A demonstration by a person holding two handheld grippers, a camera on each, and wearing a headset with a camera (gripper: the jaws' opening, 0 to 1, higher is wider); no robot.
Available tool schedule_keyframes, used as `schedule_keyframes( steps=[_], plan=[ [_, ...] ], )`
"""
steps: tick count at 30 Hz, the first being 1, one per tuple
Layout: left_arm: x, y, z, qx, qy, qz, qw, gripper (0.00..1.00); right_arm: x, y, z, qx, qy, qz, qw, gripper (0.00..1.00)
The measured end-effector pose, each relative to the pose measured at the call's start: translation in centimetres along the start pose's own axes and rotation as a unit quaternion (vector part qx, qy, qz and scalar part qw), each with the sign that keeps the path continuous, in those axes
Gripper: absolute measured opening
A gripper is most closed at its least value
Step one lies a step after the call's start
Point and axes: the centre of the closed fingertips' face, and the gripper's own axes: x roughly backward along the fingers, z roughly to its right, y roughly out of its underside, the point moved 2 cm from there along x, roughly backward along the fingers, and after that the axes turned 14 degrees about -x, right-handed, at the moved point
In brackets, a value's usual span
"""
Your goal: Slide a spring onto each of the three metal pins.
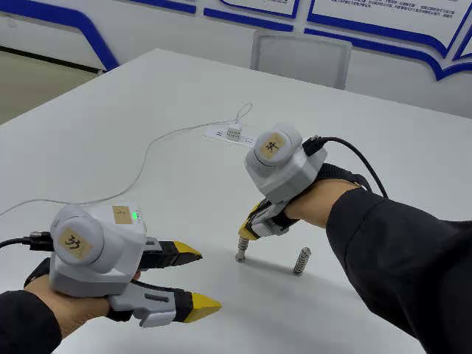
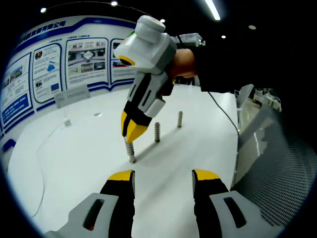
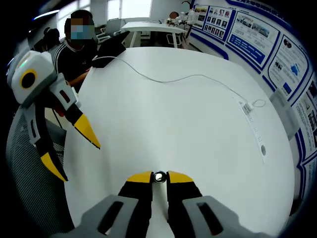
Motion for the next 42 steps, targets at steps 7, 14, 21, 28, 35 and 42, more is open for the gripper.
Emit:
schedule_keyframes(
  steps=[7, 14, 21, 28, 35, 42],
  plan=[
    [0.0, 0.0, 0.0, 0.002, 0.000, -0.001, 1.0000, 0.47, -1.0, 0.7, 0.1, -0.007, 0.001, -0.006, 1.0000, 0.12],
    [0.0, 0.1, -0.1, 0.003, 0.000, -0.001, 1.0000, 0.47, -1.8, 1.3, 0.2, -0.014, 0.004, -0.012, 0.9998, 0.12],
    [0.0, 0.2, -0.1, 0.004, -0.001, 0.000, 1.0000, 0.47, -2.0, 1.6, 0.2, -0.019, 0.002, -0.012, 0.9997, 0.12],
    [-0.1, 0.1, 0.0, 0.004, 0.001, -0.001, 1.0000, 0.48, -1.1, 1.1, 0.2, -0.014, 0.005, 0.004, 0.9999, 0.18],
    [0.0, 0.0, -0.1, 0.002, -0.001, 0.000, 1.0000, 0.48, 0.2, 1.2, 0.1, -0.012, 0.010, 0.020, 0.9997, 0.22],
    [0.1, -0.1, -0.2, 0.000, -0.003, 0.000, 1.0000, 0.48, 2.0, 1.0, -0.2, -0.016, 0.012, 0.050, 0.9985, 0.23]
  ],
)
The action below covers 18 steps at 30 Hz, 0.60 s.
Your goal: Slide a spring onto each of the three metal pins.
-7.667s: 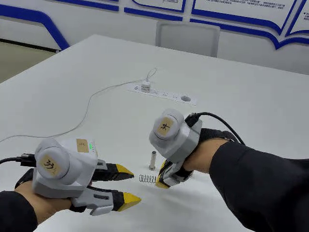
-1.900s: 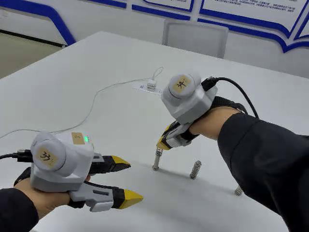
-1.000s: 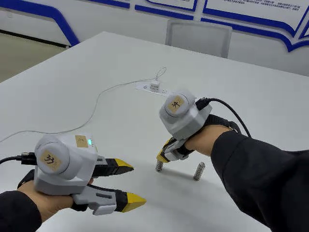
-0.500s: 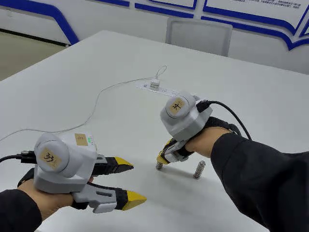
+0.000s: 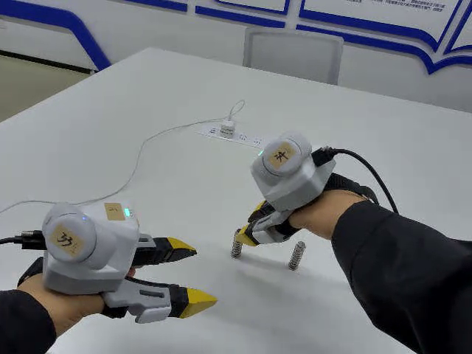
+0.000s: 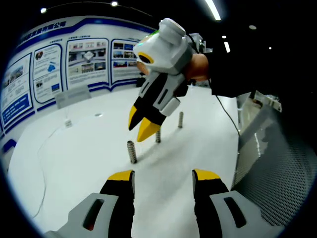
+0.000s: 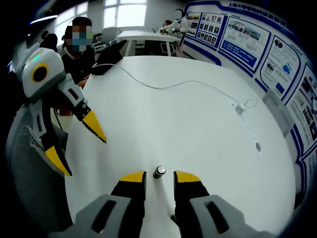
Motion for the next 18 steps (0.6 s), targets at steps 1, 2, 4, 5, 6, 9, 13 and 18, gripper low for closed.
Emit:
schedule_keyframes(
  steps=[1, 2, 4, 5, 6, 9, 13, 18],
  plan=[
    [0.0, 0.0, 0.0, -0.001, 0.000, 0.000, 1.0000, 0.48, 0.3, 0.0, 0.0, 0.000, 0.001, 0.004, 1.0000, 0.23],
    [0.0, 0.0, 0.0, -0.001, -0.001, -0.001, 1.0000, 0.48, 0.5, 0.0, 0.0, 0.000, 0.002, 0.007, 1.0000, 0.24],
    [0.1, -0.1, -0.1, -0.002, -0.001, 0.000, 1.0000, 0.48, 0.9, -0.1, -0.1, -0.002, 0.002, 0.016, 0.9999, 0.24],
    [0.1, -0.1, -0.1, -0.002, -0.001, 0.000, 1.0000, 0.48, 1.2, -0.1, -0.1, -0.005, 0.002, 0.020, 0.9998, 0.25],
    [0.1, -0.1, -0.1, -0.002, -0.002, 0.000, 1.0000, 0.48, 1.5, -0.1, -0.1, -0.006, 0.003, 0.024, 0.9997, 0.25],
    [0.1, -0.2, -0.1, -0.002, -0.002, 0.000, 1.0000, 0.48, 2.1, 0.0, -0.1, -0.009, 0.006, 0.033, 0.9994, 0.25],
    [0.2, -0.3, -0.2, -0.002, -0.004, 0.002, 1.0000, 0.48, 3.0, 0.5, 0.1, -0.014, 0.011, 0.043, 0.9989, 0.26],
    [0.2, -0.3, -0.2, -0.002, -0.003, 0.001, 1.0000, 0.48, 4.5, 1.5, 0.6, -0.035, 0.017, 0.063, 0.9972, 0.27]
  ],
)
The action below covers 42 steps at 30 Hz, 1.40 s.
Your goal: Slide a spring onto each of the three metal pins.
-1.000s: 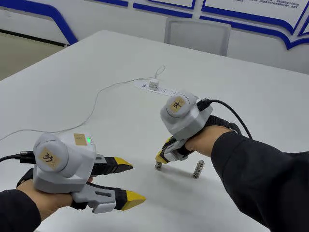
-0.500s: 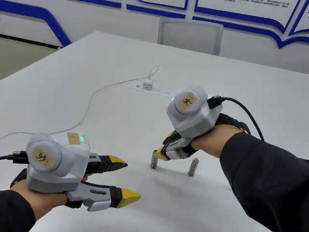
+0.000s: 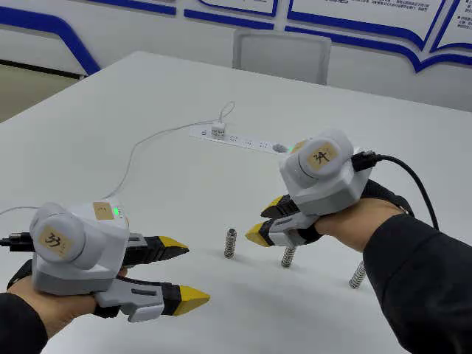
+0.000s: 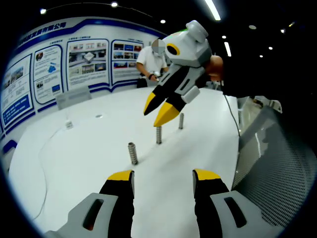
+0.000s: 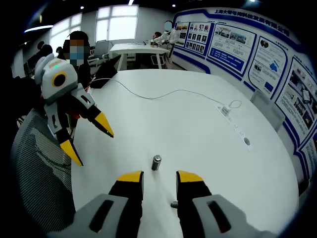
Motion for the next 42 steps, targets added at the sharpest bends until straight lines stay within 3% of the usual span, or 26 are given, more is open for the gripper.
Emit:
schedule_keyframes(
  steps=[17, 42],
  plan=[
    [0.2, -0.4, 0.2, 0.005, -0.003, 0.003, 1.0000, 0.49, 4.7, 3.2, 2.5, -0.045, 0.035, 0.040, 0.9975, 0.30],
    [0.3, -0.1, 0.1, 0.007, -0.003, 0.001, 1.0000, 0.49, 10.2, 9.2, 4.8, -0.097, 0.073, 0.103, 0.9872, 0.38]
  ],
)
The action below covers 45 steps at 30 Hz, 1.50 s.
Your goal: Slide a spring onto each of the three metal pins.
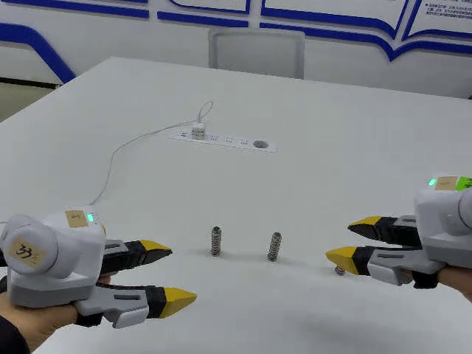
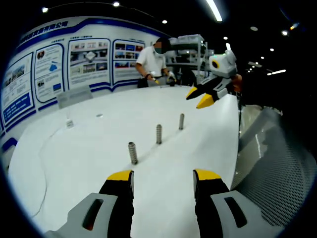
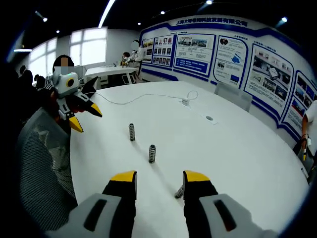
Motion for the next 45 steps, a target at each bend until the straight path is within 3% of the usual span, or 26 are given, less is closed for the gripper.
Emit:
schedule_keyframes(
  steps=[6, 26, 45],
  plan=[
    [0.0, 0.1, 0.1, -0.001, 0.003, -0.002, 1.0000, 0.50, 0.7, 1.7, 0.1, -0.002, -0.003, 0.007, 1.0000, 0.43],
    [-0.1, 0.3, 0.2, 0.008, 0.002, -0.003, 1.0000, 0.51, 2.3, 4.9, -0.5, -0.048, 0.009, 0.044, 0.9978, 0.53],
    [-0.1, 0.4, 0.1, 0.017, -0.001, -0.001, 0.9999, 0.51, 2.6, 5.7, -0.6, -0.067, 0.018, 0.046, 0.9965, 0.53]
  ],
)
